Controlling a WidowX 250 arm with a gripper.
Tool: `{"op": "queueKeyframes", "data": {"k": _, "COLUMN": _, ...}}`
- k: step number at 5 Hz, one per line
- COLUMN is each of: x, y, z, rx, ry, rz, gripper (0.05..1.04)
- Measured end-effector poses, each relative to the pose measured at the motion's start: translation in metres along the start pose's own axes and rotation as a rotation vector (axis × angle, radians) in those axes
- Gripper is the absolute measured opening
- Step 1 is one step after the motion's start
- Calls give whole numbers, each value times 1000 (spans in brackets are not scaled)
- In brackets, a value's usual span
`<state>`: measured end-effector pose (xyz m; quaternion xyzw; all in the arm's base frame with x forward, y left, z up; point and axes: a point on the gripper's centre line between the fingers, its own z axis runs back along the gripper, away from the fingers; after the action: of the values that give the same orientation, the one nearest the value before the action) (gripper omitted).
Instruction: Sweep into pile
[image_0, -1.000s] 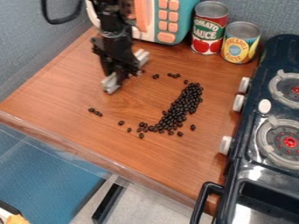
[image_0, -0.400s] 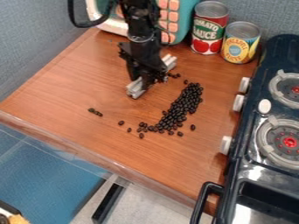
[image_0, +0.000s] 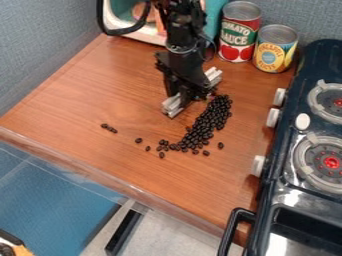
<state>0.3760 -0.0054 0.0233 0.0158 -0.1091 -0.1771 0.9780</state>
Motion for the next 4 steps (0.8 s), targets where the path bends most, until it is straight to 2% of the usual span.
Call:
{"op": "queueKeyframes", "data": {"k": 1, "x": 0, "y": -10, "z": 1, "rx": -1, "ry": -7, "rz": -23, "gripper": 351}}
{"op": "queueKeyframes", "data": {"k": 2, "x": 4, "y": -10, "z": 12, "rx": 19, "ry": -42, "rz": -38, "gripper": 351}}
{"op": "queueKeyframes", "data": {"k": 4, "x": 2, "y": 43, "z": 64, "rx": 103, "ry": -163, "rz": 60, "gripper": 351}}
